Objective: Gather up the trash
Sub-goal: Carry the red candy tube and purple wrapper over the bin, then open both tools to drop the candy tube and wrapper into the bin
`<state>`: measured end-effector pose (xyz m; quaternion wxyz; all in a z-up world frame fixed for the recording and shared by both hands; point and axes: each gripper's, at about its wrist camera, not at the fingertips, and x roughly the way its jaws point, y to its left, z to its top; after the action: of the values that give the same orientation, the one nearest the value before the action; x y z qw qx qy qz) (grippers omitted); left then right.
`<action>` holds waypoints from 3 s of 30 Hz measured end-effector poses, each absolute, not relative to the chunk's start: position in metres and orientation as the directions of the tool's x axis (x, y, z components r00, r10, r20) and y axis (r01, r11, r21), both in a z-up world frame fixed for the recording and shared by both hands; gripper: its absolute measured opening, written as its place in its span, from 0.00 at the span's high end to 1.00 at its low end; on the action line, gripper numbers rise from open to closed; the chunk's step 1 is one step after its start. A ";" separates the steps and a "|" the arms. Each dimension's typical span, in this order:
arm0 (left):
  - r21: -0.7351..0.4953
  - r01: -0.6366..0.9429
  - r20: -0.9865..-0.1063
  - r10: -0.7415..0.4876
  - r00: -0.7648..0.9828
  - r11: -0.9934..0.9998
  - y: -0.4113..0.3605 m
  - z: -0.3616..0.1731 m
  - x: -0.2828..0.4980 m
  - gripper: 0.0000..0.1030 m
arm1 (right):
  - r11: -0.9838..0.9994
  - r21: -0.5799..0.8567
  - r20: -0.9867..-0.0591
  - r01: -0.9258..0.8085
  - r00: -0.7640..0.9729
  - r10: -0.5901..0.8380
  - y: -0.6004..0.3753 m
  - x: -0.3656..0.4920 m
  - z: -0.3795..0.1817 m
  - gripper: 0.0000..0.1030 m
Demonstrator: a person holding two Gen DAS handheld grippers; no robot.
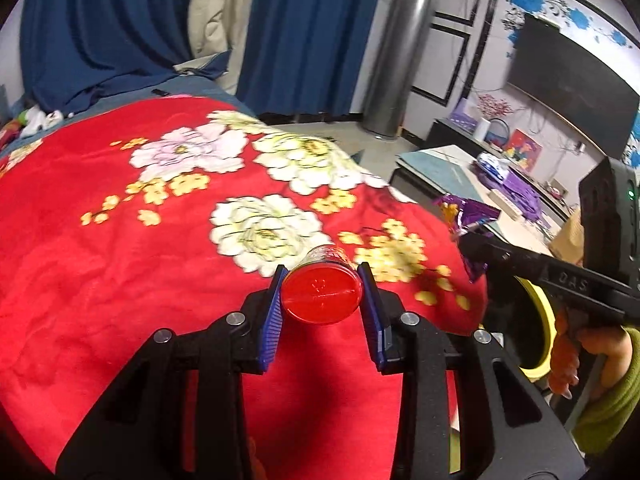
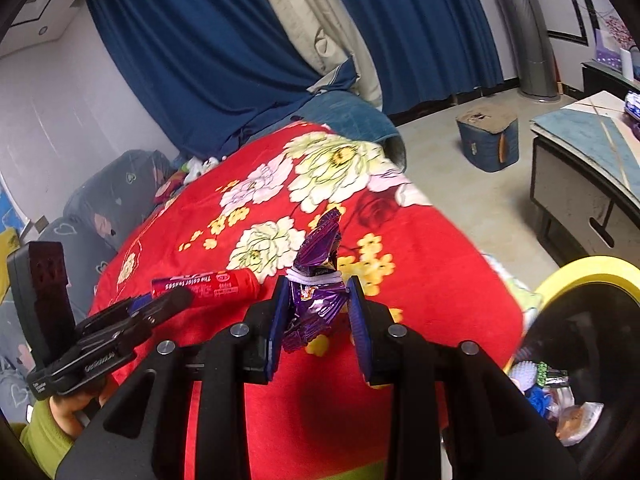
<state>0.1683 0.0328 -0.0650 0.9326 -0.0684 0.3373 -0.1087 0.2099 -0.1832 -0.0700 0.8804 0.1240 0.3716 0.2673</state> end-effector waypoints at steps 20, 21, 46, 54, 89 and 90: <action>-0.167 0.311 -0.594 -0.347 0.726 0.936 -0.037 -0.055 0.145 0.74 | 0.861 0.422 -0.553 -0.283 0.672 0.492 -0.253 0.197 -0.059 0.73; -0.165 0.316 -0.592 -0.350 0.726 0.934 -0.039 -0.054 0.144 0.74 | 0.864 0.421 -0.551 -0.276 0.679 0.485 -0.258 0.195 -0.059 0.73; -0.136 0.489 -0.589 -0.467 0.659 0.862 -0.126 -0.049 0.139 0.74 | 0.913 0.403 -0.572 -0.066 0.760 0.308 -0.364 0.162 -0.079 0.72; -0.141 0.533 -0.612 -0.497 0.615 0.834 -0.156 -0.059 0.140 0.74 | 0.912 0.411 -0.612 -0.004 0.740 0.279 -0.390 0.154 -0.103 0.72; -0.194 0.572 -0.665 -0.536 0.520 0.797 -0.202 -0.092 0.169 0.45 | 0.877 0.464 -0.656 0.127 0.714 0.244 -0.439 0.134 -0.141 0.50; -0.194 0.563 -0.661 -0.531 0.530 0.803 -0.199 -0.090 0.169 0.41 | 0.877 0.462 -0.656 0.130 0.716 0.239 -0.439 0.133 -0.139 0.49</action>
<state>0.1690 -0.1992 -0.0901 0.8744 0.0214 0.3703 -0.3129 0.1330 -0.4393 -0.1394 0.8930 0.2457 0.3758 0.0307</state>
